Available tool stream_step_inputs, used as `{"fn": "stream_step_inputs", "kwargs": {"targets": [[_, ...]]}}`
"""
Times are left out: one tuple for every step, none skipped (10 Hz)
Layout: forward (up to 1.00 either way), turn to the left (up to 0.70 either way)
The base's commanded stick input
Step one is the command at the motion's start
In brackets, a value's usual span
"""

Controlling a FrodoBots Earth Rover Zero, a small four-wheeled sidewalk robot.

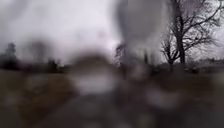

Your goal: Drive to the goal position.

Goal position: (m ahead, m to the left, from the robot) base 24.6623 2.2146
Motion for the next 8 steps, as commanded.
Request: {"fn": "stream_step_inputs", "kwargs": {"targets": [[0.85,0.0],[0.85,0.0],[0.85,0.0],[0.85,0.0],[0.85,0.0],[0.85,0.0],[0.85,0.0],[0.85,0.0]]}}
